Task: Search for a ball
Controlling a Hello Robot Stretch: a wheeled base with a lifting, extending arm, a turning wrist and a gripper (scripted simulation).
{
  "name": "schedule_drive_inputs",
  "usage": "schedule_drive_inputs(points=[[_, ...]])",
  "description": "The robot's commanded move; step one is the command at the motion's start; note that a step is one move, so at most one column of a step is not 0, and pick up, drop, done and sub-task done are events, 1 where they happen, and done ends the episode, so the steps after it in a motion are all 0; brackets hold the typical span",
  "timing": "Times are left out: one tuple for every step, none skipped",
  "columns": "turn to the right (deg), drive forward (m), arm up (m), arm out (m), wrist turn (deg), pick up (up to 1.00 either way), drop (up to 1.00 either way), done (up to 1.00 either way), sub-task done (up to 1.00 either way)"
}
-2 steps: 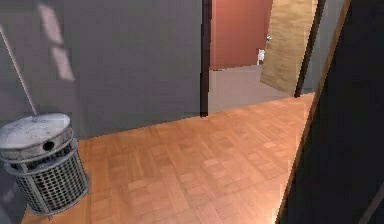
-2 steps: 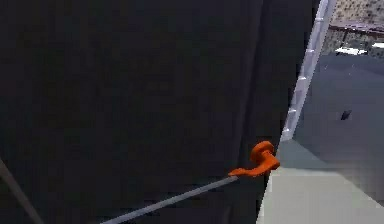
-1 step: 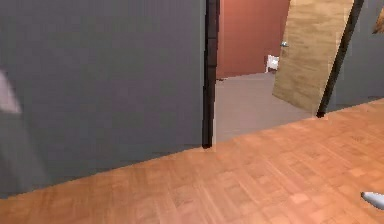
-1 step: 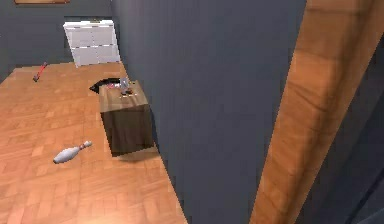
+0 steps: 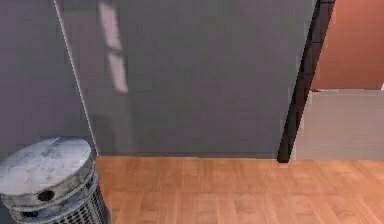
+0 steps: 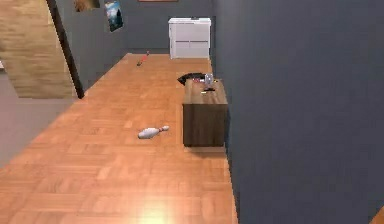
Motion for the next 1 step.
schedule_drive_inputs(points=[[0.0, 0.15, 0.0, 0.0, 0.0, 0.0, 0.0, 0.0, 0.0]])
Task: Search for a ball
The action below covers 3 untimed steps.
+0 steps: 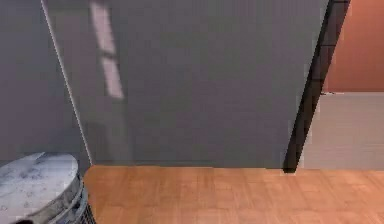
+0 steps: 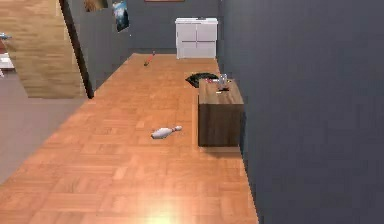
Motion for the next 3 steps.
schedule_drive_inputs(points=[[45.0, 0.0, 0.0, 0.0, 0.0, 0.0, 0.0, 0.0, 0.0], [9.0, 0.0, 0.0, 0.0, 0.0, 0.0, 0.0, 0.0, 0.0], [0.0, 1.0, 0.0, 0.0, 0.0, 0.0, 0.0, 0.0, 0.0]])
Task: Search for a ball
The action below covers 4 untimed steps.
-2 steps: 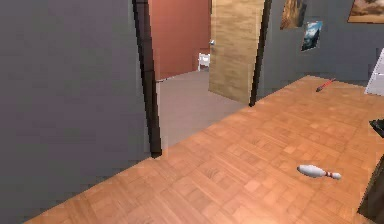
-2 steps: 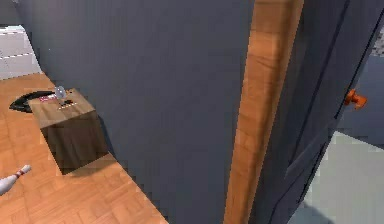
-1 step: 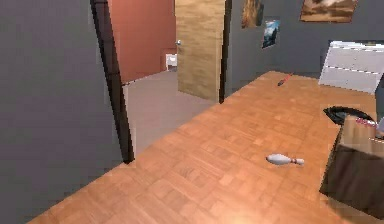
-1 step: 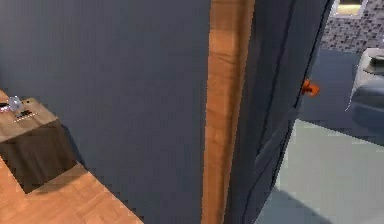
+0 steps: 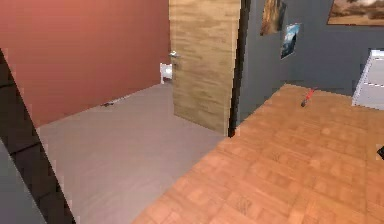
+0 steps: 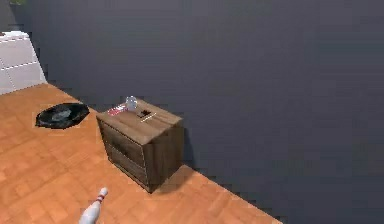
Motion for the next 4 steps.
schedule_drive_inputs(points=[[0.0, 0.55, 0.0, 0.0, 0.0, 0.0, 0.0, 0.0, 0.0], [-15.0, 0.0, 0.0, 0.0, 0.0, 0.0, 0.0, 0.0, 0.0], [0.0, 0.55, 0.0, 0.0, 0.0, 0.0, 0.0, 0.0, 0.0], [-6.0, 0.0, 0.0, 0.0, 0.0, 0.0, 0.0, 0.0, 0.0]])
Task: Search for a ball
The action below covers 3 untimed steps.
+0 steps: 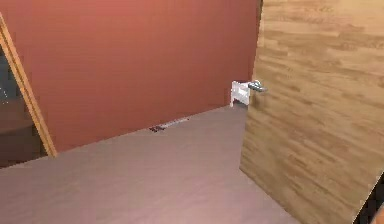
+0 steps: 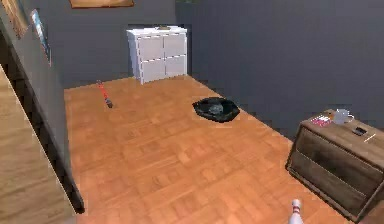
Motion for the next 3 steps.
schedule_drive_inputs(points=[[0.0, 1.0, 0.0, 0.0, 0.0, 0.0, 0.0, 0.0, 0.0], [-3.0, 0.0, 0.0, 0.0, 0.0, 0.0, 0.0, 0.0, 0.0], [0.0, 0.45, 0.0, 0.0, 0.0, 0.0, 0.0, 0.0, 0.0]])
